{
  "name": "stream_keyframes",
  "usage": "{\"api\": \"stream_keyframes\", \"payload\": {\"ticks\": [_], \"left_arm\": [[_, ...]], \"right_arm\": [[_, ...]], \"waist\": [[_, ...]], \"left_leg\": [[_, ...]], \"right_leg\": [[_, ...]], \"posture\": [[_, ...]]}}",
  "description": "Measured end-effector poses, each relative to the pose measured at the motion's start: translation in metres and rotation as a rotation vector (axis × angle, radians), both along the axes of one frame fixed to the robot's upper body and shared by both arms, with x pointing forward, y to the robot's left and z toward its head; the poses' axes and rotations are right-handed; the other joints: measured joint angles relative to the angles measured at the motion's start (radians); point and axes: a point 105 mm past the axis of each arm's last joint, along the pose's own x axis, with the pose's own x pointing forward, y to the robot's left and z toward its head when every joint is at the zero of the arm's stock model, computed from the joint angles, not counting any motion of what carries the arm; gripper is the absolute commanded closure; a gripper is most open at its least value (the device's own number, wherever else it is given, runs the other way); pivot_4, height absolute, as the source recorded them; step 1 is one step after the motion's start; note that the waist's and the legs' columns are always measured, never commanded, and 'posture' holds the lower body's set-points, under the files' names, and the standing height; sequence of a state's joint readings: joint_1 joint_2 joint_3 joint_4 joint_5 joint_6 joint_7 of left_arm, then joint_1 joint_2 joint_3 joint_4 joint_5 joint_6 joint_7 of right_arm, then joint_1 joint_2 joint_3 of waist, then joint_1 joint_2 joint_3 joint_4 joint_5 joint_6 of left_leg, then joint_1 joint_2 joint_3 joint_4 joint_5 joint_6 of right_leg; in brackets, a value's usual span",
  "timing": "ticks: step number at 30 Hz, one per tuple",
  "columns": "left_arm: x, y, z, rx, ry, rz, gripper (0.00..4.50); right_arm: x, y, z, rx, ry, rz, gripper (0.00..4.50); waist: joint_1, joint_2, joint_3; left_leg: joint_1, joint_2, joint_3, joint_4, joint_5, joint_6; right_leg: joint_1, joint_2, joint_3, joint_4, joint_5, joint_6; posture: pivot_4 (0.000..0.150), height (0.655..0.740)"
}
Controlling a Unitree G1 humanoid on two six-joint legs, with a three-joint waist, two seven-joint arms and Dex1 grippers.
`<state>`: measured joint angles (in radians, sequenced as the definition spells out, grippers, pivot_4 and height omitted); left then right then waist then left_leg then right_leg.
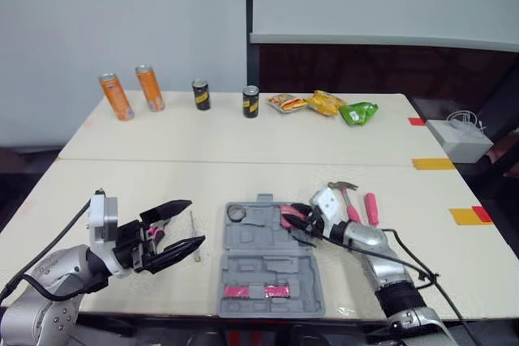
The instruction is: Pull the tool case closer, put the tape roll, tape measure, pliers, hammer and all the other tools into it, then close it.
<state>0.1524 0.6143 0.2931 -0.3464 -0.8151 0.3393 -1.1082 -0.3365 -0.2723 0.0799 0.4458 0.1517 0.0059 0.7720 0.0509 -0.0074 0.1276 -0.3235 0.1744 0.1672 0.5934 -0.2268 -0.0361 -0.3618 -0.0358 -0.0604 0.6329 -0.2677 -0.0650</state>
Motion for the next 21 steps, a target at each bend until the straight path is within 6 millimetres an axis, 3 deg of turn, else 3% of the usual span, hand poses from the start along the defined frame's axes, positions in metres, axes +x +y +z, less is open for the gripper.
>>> {"api": "stream_keyframes", "payload": {"ticks": [4,11,15,19,21], "left_arm": [[0.004,0.005,-0.009,-0.034,0.007,0.051,0.0],[0.008,0.02,-0.035,-0.095,0.036,0.183,0.0],[0.001,0.041,-0.051,-0.098,0.074,0.283,0.0],[-0.024,0.073,-0.069,-0.066,0.134,0.409,0.0],[-0.037,0.087,-0.079,-0.055,0.172,0.459,0.0]], "right_arm": [[0.003,-0.013,0.013,0.08,-0.032,-0.053,2.52],[-0.006,-0.019,0.067,0.167,-0.173,0.007,2.52],[-0.031,-0.037,0.071,0.117,-0.167,0.063,1.33],[-0.085,-0.089,0.044,0.038,-0.038,0.042,0.04],[-0.107,-0.111,0.037,0.017,0.007,-0.003,0.01]], "waist": [[0.0,0.009,0.006],[-0.003,0.011,0.009],[0.003,0.01,0.01],[0.017,0.01,0.01],[0.017,0.01,0.011]], "left_leg": [[-0.01,-0.001,0.0,0.001,0.002,0.004],[-0.016,0.003,-0.001,0.0,0.004,0.006],[-0.018,0.003,-0.002,-0.002,0.003,0.006],[-0.023,0.003,-0.002,-0.002,-0.003,0.009],[-0.024,0.003,-0.002,-0.002,-0.004,0.011]], "right_leg": [[-0.011,0.0,0.001,0.003,0.001,0.0],[-0.017,0.004,-0.001,0.004,0.0,0.0],[-0.016,0.004,-0.002,-0.003,0.0,0.001],[-0.016,0.004,-0.003,-0.014,0.0,0.005],[-0.016,0.004,-0.003,-0.017,0.001,0.007]], "posture": [[0.15,0.74],[0.15,0.74],[0.15,0.74],[0.15,0.74],[0.15,0.74]]}}
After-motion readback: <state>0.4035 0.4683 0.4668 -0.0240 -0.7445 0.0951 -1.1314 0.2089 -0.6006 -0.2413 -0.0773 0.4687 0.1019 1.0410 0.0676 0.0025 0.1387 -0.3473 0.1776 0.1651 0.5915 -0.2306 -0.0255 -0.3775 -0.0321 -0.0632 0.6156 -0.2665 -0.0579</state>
